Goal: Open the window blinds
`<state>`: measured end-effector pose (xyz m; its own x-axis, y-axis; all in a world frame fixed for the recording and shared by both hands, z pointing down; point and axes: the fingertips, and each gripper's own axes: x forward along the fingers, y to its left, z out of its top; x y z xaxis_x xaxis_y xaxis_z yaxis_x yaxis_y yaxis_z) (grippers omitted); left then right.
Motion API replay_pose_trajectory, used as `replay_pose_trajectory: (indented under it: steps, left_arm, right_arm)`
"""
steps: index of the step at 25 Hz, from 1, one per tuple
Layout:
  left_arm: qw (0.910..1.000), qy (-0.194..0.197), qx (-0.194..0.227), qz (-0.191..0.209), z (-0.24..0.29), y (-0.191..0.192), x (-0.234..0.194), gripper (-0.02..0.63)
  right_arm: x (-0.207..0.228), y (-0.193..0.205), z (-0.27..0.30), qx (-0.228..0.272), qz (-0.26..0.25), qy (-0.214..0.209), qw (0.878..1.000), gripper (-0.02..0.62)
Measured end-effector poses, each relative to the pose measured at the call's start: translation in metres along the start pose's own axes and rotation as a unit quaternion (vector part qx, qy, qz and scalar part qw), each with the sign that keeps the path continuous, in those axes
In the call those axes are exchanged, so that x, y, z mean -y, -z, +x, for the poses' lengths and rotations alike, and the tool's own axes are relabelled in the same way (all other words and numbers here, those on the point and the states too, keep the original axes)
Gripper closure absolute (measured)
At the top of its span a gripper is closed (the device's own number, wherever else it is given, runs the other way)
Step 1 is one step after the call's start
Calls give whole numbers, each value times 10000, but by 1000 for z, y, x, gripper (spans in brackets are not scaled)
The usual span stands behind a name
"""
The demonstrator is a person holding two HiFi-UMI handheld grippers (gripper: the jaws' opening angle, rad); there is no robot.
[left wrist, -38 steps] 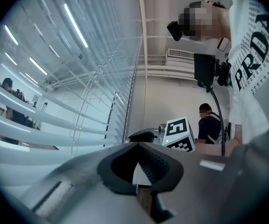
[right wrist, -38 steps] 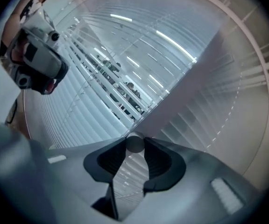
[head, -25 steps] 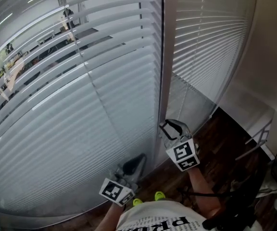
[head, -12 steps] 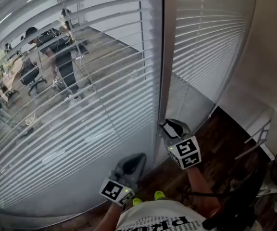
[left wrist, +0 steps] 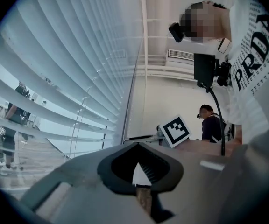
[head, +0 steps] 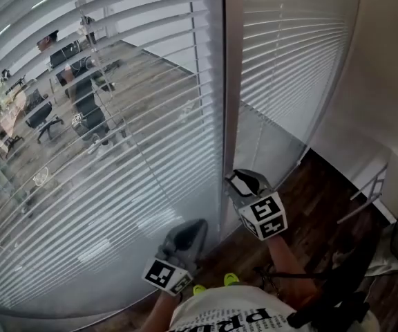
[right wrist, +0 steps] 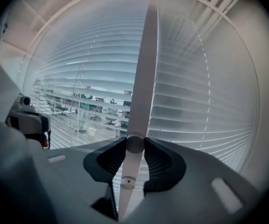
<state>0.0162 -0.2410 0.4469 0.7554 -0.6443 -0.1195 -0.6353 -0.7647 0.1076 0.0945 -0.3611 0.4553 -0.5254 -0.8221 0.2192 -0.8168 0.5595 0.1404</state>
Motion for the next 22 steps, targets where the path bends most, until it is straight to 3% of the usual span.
replay_pose_trajectory:
  steps: [9, 14, 16, 18, 22]
  left_arm:
    - [9999, -29, 141, 8, -2, -10, -4, 614]
    - [9998, -48, 177, 47, -1, -14, -11, 614]
    - [9998, -42, 190, 65, 1, -16, -13, 614]
    - [9997, -34, 220, 102, 4, -18, -14, 614]
    - [9992, -2, 324, 254, 7, -21, -8, 614]
  right_arm:
    - [-3, -8, -5, -39, -434, 65, 9990, 463]
    - [-6, -35, -15, 374, -593, 30, 9975, 465]
    - [-13, -50, -19, 597, -856, -64, 9945, 493]
    - [-23, -62, -23, 757, -1267, -225, 9888, 577]
    - [-37, -70, -34, 960, -1881, -364, 9768, 588]
